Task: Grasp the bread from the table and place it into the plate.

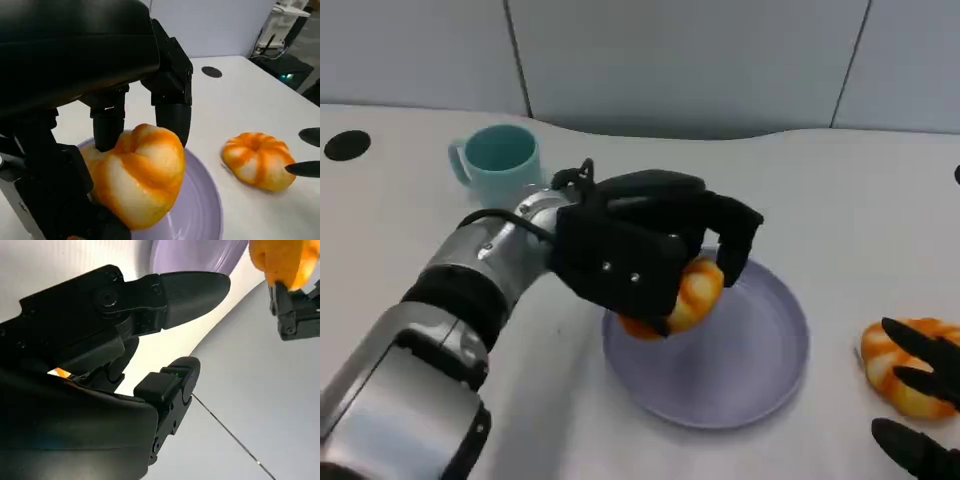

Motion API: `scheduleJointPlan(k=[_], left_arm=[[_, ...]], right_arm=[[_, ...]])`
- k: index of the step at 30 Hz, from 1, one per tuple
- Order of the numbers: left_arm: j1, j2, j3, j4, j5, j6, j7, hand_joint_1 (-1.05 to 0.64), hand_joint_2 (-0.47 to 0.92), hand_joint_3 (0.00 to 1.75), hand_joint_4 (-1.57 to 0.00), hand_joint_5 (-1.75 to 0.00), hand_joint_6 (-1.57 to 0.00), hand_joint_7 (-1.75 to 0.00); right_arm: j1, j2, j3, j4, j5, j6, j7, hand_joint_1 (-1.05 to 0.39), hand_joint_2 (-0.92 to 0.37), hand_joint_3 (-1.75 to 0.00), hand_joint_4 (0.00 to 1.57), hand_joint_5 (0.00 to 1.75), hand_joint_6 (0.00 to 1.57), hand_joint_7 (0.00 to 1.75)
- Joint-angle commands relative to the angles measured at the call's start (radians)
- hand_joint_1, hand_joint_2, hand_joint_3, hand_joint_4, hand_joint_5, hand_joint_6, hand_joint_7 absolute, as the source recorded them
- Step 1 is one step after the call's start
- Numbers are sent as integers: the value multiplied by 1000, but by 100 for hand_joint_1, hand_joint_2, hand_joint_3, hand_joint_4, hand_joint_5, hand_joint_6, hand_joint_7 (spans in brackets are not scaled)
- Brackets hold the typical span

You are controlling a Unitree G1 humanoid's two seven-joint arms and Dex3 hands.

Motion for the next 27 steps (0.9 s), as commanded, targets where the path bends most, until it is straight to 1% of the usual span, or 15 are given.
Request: scheduleJointPlan(k=[1,2,5,6,8,9,10,11,12,13,14,15,17,19,27], left_arm=[[-29,-5,-37,22,52,4,46,-5,42,108,-88,-175,-70,-175],[-34,-8,-42,27,57,14,39,-5,43,103,-87,-175,-68,-175],[-43,-13,-59,38,78,23,48,-10,56,68,-77,-175,-56,-175],[-47,-13,-69,39,92,25,59,-11,58,62,-76,-175,-55,-175],[-57,-13,-88,43,117,33,67,-17,70,37,-67,-175,-47,-175],[-60,-13,-94,45,123,35,69,-19,74,30,-65,-175,-44,-175],[-71,-6,-109,43,141,33,64,-24,75,26,-59,-172,-41,-172],[-78,-1,-121,41,153,31,61,-33,78,17,-47,-169,-36,-163],[-84,2,-129,40,161,30,59,-37,80,11,-41,-168,-33,-159],[-91,5,-128,45,153,21,28,-42,81,7,-34,-161,-31,-150],[-99,7,-127,48,146,13,2,-47,82,4,-29,-147,-32,-131],[-104,8,-126,50,141,6,-17,-53,83,2,-24,-130,-33,-107],[-111,11,-122,48,133,-10,-40,-58,85,1,-18,-121,-33,-92],[-115,12,-118,46,129,-18,-50,-61,85,1,-13,-118,-33,-87],[-116,11,-102,36,104,-36,-78,-64,85,0,-8,-117,-32,-87]], right_arm=[[12,-2,6,-21,-9,14,-6,-38,-92,-32,87,8,67,1],[12,-2,6,-19,-7,9,-9,-38,-92,-32,87,8,67,1],[13,1,8,-21,-9,5,-16,-37,-92,-32,86,7,67,1],[14,3,8,-23,-12,7,-18,-37,-92,-32,86,7,67,1],[13,6,8,-24,-21,6,-28,-37,-92,-32,86,7,67,1],[13,6,9,-23,-24,6,-32,-37,-92,-32,85,7,67,1],[12,7,8,-19,-22,1,-37,-37,-92,-32,85,7,67,1],[10,7,8,-16,-21,-3,-41,-37,-92,-32,85,7,68,1],[10,7,9,-14,-20,-6,-43,-37,-92,-32,85,7,68,1],[9,8,9,-13,-17,-7,-46,-37,-92,-32,86,7,68,1],[9,8,9,-12,-16,-9,-48,-37,-92,-32,86,7,68,1],[9,8,9,-11,-14,-10,-50,-37,-92,-32,87,7,68,1],[8,7,8,-10,-17,-10,-52,-38,-92,-32,85,6,68,1],[9,7,8,-13,-18,-5,-52,-38,-92,-32,85,6,68,0],[7,3,7,-5,-14,-18,-60,-39,-92,-33,87,6,69,1]])
